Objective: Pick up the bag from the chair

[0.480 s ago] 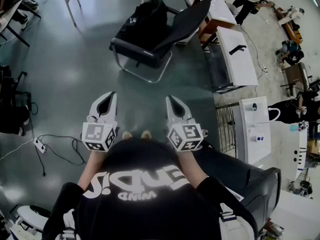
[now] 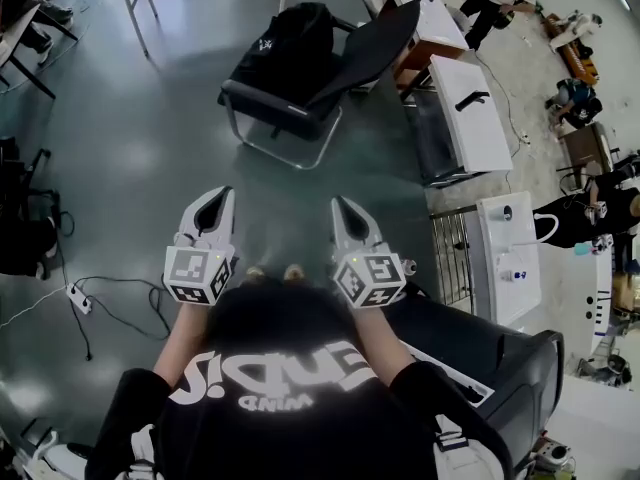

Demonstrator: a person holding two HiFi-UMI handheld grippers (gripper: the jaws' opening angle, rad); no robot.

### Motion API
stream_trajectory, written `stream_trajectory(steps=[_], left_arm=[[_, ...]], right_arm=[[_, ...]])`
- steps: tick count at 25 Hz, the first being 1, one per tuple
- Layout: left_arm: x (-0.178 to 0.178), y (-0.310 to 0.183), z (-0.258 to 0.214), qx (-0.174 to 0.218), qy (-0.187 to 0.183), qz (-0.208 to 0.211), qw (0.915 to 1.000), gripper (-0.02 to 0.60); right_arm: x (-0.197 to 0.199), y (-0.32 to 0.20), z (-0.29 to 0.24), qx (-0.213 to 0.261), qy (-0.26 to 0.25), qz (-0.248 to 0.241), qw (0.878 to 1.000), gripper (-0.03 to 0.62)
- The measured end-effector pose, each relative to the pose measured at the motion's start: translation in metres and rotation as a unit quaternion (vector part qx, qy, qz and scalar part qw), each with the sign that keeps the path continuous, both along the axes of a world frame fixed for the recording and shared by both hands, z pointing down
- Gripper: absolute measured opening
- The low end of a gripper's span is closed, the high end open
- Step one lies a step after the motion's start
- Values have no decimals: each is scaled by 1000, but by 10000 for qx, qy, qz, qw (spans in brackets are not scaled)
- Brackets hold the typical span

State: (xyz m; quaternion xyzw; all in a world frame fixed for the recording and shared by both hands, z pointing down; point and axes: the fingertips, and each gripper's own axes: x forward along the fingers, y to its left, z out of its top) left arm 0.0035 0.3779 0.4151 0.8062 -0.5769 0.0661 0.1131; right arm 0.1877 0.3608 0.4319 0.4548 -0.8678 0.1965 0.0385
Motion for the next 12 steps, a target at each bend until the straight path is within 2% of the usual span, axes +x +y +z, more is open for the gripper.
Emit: stream_trajectory(steps=[7, 12], left_arm=[[-17, 0, 11, 35, 17, 178, 9998, 0], [-29, -10, 17, 33, 33, 230, 9997, 0]], right_arm=[[-13, 11, 17, -62, 88, 199, 9997, 0], [-25, 0, 20, -27, 91, 272, 9996, 0]])
